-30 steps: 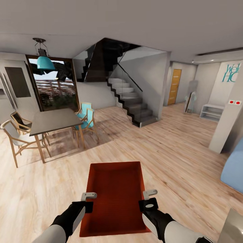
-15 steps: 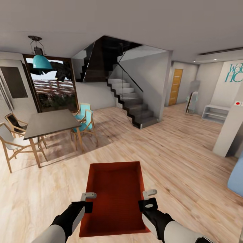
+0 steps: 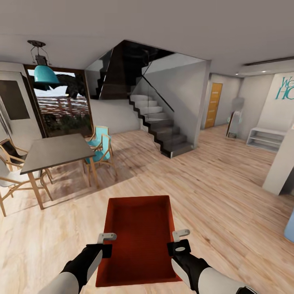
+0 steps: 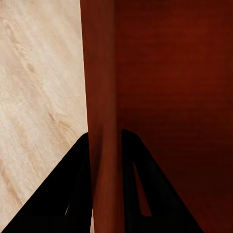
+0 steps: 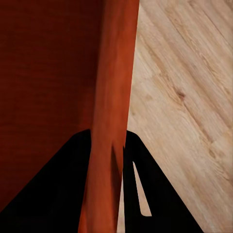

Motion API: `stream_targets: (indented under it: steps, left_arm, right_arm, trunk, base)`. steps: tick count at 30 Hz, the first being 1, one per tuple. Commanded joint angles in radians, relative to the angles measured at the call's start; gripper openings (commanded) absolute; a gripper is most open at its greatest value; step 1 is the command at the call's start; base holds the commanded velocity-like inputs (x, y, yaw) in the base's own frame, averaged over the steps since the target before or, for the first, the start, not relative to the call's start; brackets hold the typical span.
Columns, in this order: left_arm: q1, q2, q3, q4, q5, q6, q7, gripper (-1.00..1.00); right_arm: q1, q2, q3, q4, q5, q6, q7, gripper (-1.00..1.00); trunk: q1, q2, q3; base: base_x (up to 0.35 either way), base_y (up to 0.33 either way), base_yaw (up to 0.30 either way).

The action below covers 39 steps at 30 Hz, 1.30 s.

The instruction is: Move the two storage containers from the living room to the garage. In the garage, place one container on the floor and stack the other container on top of it (either order is fine).

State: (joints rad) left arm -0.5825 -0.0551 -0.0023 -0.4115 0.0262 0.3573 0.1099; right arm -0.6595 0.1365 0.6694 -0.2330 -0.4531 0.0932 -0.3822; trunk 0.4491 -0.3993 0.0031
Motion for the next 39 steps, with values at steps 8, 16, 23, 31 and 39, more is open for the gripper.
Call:
stream_targets:
  steps: [8,16,23,31,39]
  left_arm:
    - [0.0,0.0,0.01,-0.001,-0.005,0.006,0.004,-1.0]
    - [0.0,0.0,0.01,-0.001,-0.005,0.006,0.004,-1.0]
    - [0.0,0.0,0.01,-0.001,-0.005,0.006,0.004,-1.0]
    - [0.0,0.0,0.01,-0.001,-0.005,0.006,0.004,-1.0]
    - [0.0,0.0,0.01,-0.001,-0.005,0.006,0.004,-1.0]
  right_arm:
    - [0.0,0.0,0.006,-0.027,-0.002,0.007,0.003,-1.0]
    - [0.0,0.0,0.006,-0.028,-0.002,0.007,0.003,-1.0]
    - [0.0,0.0,0.006,-0.027,-0.002,0.007,0.003,-1.0]
    - [0.0,0.0,0.006,-0.027,-0.002,0.007,0.003,-1.0]
    - [0.0,0.0,0.006,-0.027,-0.002,0.007,0.003,-1.0]
  trunk:
    - [0.001,-0.001,0.0]
    - [0.001,-0.001,0.0]
    - [0.001,-0.001,0.0]
    - [0.001,-0.001,0.0]
    - [0.001,-0.001,0.0]
  base:
    - [0.322,0.0,-0.018]
    - [0.322,0.0,-0.21]
    - [0.322,0.0,-0.241]
    - [0.322,0.0,-0.242]
    - [0.322,0.0,-0.242]
